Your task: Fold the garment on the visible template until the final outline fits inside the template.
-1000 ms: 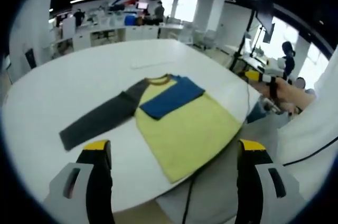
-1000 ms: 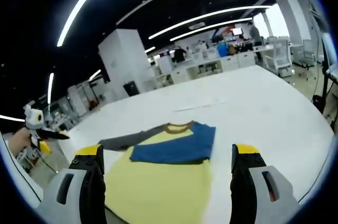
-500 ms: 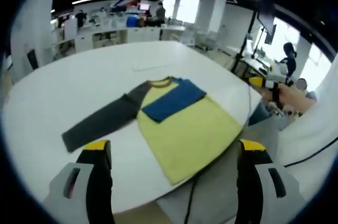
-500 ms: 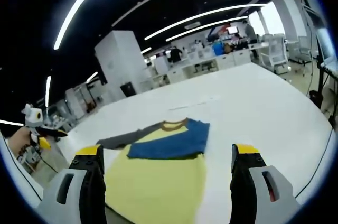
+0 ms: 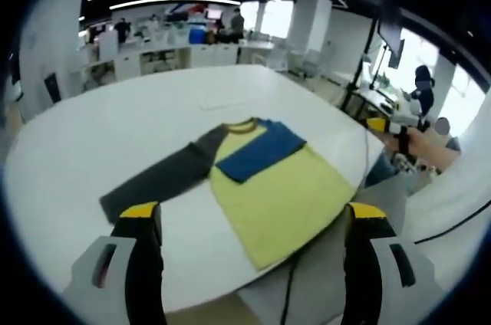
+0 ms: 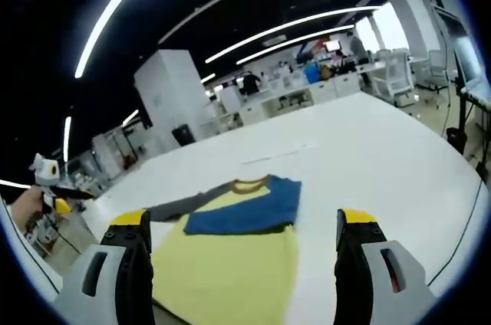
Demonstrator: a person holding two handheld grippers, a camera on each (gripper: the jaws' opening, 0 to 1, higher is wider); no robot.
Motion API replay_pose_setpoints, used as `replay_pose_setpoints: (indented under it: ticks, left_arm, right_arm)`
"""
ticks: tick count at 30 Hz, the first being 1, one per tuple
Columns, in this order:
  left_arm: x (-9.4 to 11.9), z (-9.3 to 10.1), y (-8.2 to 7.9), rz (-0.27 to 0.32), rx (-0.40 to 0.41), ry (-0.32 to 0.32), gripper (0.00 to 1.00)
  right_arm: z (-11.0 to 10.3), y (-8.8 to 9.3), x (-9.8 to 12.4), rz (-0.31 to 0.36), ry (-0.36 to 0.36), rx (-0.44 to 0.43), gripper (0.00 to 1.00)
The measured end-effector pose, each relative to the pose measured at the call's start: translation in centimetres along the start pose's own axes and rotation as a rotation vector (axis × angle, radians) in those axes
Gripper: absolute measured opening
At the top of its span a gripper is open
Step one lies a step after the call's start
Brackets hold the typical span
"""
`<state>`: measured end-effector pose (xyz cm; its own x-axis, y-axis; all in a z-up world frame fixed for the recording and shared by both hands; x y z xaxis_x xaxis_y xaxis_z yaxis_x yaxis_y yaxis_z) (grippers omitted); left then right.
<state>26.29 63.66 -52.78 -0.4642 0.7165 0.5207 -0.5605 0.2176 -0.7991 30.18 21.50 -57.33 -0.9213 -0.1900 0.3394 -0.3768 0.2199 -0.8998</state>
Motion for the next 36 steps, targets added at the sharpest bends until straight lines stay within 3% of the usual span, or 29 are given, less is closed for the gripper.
replay_pose_setpoints:
  ticks: [5, 20, 31, 36]
  left_arm:
    - [0.5, -2.1, -0.3, 0.111, 0.110, -0.016, 0.95]
    - [2.3, -6.0, 0.0, 0.120, 0.133, -0.076, 0.97]
    - [3.1, -8.9, 0.6, 0.126, 0.179, -0.126, 0.96]
    - [2.9, -10.6, 1.2, 0.095, 0.172, -0.162, 0.93]
  right_arm:
    - [-0.1, 0.0, 0.2, 0.001, 0.005, -0.001, 1.00]
    - [0.5, -0.5, 1.2, 0.007, 0.044, -0.004, 1.00]
    - [0.3, -0.3, 0.3, -0.002, 0.052, -0.009, 0.97]
    - [0.1, -0.3, -0.1, -0.007, 0.049, -0.003, 0.98]
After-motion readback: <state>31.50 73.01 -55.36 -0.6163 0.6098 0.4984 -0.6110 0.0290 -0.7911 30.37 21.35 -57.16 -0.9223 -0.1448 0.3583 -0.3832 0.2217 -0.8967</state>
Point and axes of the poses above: the point that each gripper's makers call its tool centre point, and the gripper's own axes: x roughly backward along the fingers, z roughly to its right, y roughly out of its underside, the point moved 3 cm from there along x, roughly backward along the fingers, and after that the axes turned 14 degrees about y, right-handed, at the moved point
